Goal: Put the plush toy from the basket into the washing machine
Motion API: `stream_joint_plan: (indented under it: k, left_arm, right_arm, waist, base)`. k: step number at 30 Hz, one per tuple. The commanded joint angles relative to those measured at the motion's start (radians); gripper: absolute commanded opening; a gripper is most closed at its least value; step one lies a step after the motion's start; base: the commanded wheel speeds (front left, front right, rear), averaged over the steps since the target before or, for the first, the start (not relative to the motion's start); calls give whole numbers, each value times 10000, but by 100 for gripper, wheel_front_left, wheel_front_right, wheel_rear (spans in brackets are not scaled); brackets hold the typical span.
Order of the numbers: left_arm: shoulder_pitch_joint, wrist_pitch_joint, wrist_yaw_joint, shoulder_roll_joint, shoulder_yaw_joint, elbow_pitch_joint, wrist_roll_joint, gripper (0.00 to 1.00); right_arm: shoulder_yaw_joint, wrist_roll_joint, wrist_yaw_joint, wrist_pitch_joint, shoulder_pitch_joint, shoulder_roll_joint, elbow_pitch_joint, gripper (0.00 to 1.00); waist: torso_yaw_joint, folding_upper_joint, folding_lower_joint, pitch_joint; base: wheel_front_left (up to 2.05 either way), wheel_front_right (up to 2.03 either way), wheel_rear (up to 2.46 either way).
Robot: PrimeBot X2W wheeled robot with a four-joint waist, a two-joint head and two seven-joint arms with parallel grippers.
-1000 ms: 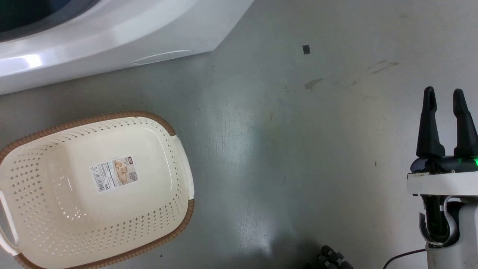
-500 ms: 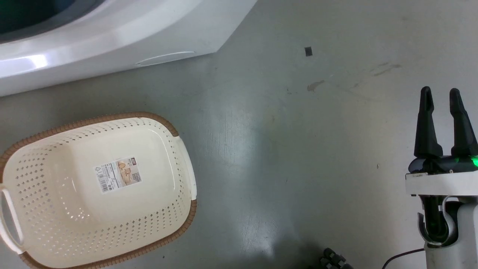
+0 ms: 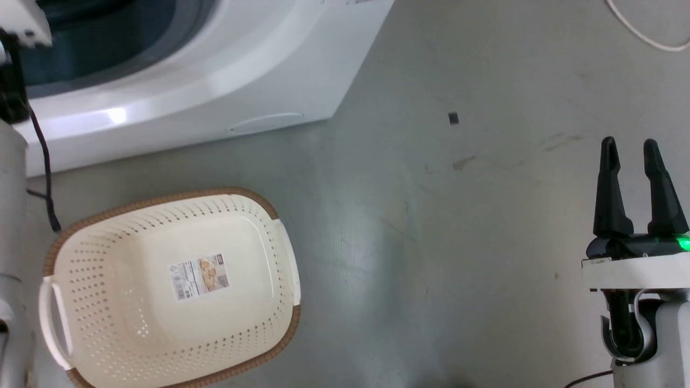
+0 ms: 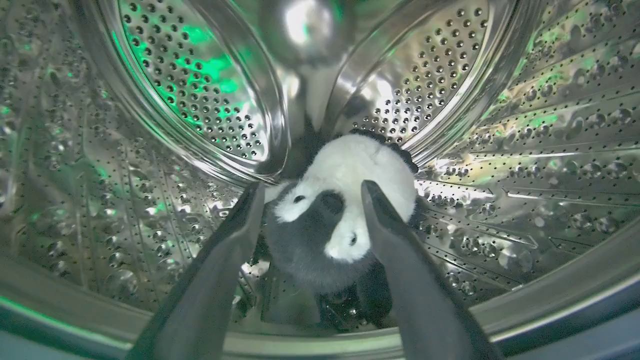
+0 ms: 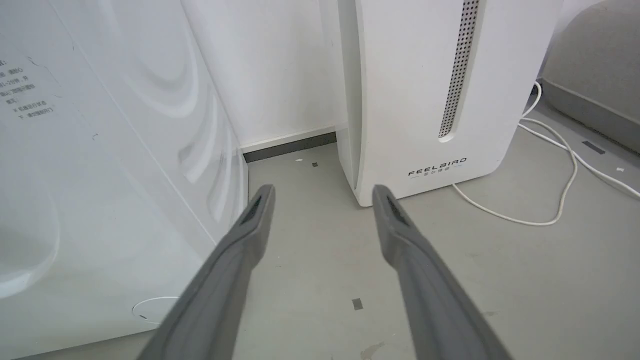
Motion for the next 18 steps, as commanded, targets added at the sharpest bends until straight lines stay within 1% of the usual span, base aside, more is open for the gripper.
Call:
stream_joint_plan:
  k: [1,11,18]
  left_arm:
    - [233,-54,55,-37,58,-89,-32,100]
    - [2580,-55,322,-538,431,-1687,257,100]
    - [4211,-55,431,-1044,688,-2884,558,100]
  right_arm:
    - [6,-69,-9,-46,80,-10,10,100]
    - [-37,-462,-9,-46,624,-10,41,100]
    - [115,-754,-9,-46,942,-10,6,100]
  waist:
    - [106,0,0,-284]
    - [621,0,0,-1400]
    - [1044,0,0,-2162]
  base:
    - [0,0,0]
    - [0,0,0]
    - [0,0,0]
